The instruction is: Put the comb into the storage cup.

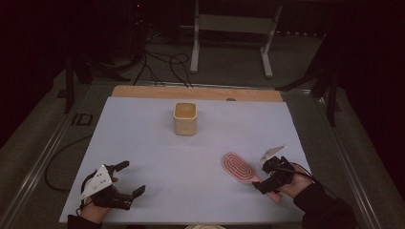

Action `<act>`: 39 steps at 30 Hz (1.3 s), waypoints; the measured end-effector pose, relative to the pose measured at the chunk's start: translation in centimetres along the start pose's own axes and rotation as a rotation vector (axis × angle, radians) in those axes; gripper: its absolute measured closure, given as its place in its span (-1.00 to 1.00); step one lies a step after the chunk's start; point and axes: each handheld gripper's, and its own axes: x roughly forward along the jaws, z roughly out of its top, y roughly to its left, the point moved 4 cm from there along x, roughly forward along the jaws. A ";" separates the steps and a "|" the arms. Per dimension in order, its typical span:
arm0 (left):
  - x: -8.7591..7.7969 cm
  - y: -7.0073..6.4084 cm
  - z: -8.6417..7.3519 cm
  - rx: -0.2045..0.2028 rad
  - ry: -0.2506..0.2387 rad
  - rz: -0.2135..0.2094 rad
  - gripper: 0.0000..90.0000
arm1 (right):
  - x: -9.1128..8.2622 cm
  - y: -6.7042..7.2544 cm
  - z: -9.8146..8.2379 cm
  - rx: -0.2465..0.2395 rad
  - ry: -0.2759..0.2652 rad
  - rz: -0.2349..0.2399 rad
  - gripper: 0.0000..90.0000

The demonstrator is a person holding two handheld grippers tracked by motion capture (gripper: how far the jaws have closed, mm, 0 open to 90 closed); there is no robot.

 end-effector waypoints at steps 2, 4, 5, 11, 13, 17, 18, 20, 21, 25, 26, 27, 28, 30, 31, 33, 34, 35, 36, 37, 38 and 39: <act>0.0 0.0 0.0 0.000 0.001 0.000 -1.00 | 0.2 0.0 0.0 0.012 0.016 0.009 -0.71; 0.0 0.0 0.0 0.000 0.001 0.000 -1.00 | 0.4 0.1 0.0 0.027 0.025 0.028 -0.71; 0.0 0.0 0.0 0.000 0.001 0.000 -1.00 | 0.5 0.1 0.0 0.023 0.035 0.031 -0.71; 0.0 0.0 0.0 0.001 0.002 -0.002 -1.00 | 1.1 0.2 0.0 0.015 0.086 0.051 -0.70; 0.0 0.0 0.0 0.000 0.003 -0.003 -1.00 | 1.3 0.2 0.0 0.002 0.096 0.040 -0.71; 0.0 0.0 0.0 -0.001 0.002 -0.005 -1.00 | 1.7 0.3 0.2 0.003 0.097 0.038 -0.78; 0.0 0.0 0.0 -0.001 0.003 -0.004 -1.00 | 1.7 0.3 0.2 0.009 0.100 0.038 -0.78; 0.0 0.0 0.0 0.000 0.002 -0.004 -1.00 | 1.8 0.3 0.3 0.023 0.104 0.027 -0.78; 0.0 0.0 0.0 0.000 0.002 -0.004 -1.00 | 1.8 0.3 0.3 0.025 0.111 0.033 -0.78; 0.0 0.0 0.0 -0.002 0.002 -0.005 -1.00 | 1.9 0.4 0.4 0.037 0.123 0.052 -0.66; 0.0 0.0 0.0 -0.002 0.002 -0.006 -1.00 | 2.0 0.5 0.4 0.035 0.124 0.054 -0.63; 0.0 0.0 0.0 -0.002 0.002 -0.006 -1.00 | 2.0 0.5 0.4 0.037 0.128 0.053 -0.61; 0.0 0.0 0.0 -0.002 0.002 -0.006 -1.00 | 2.0 0.5 0.4 0.042 0.136 0.054 -0.55; 0.0 0.0 0.0 -0.003 0.002 -0.006 -1.00 | 2.2 0.6 0.4 0.042 0.144 0.056 -0.50; 0.0 0.0 0.0 -0.003 0.002 -0.005 -1.00 | 2.2 0.5 0.3 0.038 0.148 0.057 -0.45; 0.0 0.0 0.0 -0.004 0.001 -0.005 -1.00 | 2.4 0.5 0.3 0.033 0.151 0.054 -0.36; 0.0 0.0 0.0 -0.003 0.001 -0.005 -1.00 | 2.4 0.5 0.3 0.032 0.152 0.056 -0.31; 0.0 0.0 0.0 -0.003 0.001 -0.004 -1.00 | 2.5 0.5 0.3 0.029 0.154 0.057 -0.23; 0.0 0.0 0.0 -0.004 0.000 -0.005 -1.00 | 2.5 0.5 0.3 0.015 0.162 0.044 -0.15; 0.0 0.0 0.0 -0.004 0.000 -0.005 -1.00 | 2.6 0.4 0.3 0.014 0.169 0.048 -0.11; 0.0 0.0 0.0 -0.003 0.001 -0.005 -1.00 | 2.7 0.4 0.3 0.010 0.172 0.051 -0.09; 0.0 0.0 0.0 -0.003 0.001 -0.005 -1.00 | 2.8 0.5 0.3 0.014 0.173 0.052 -0.04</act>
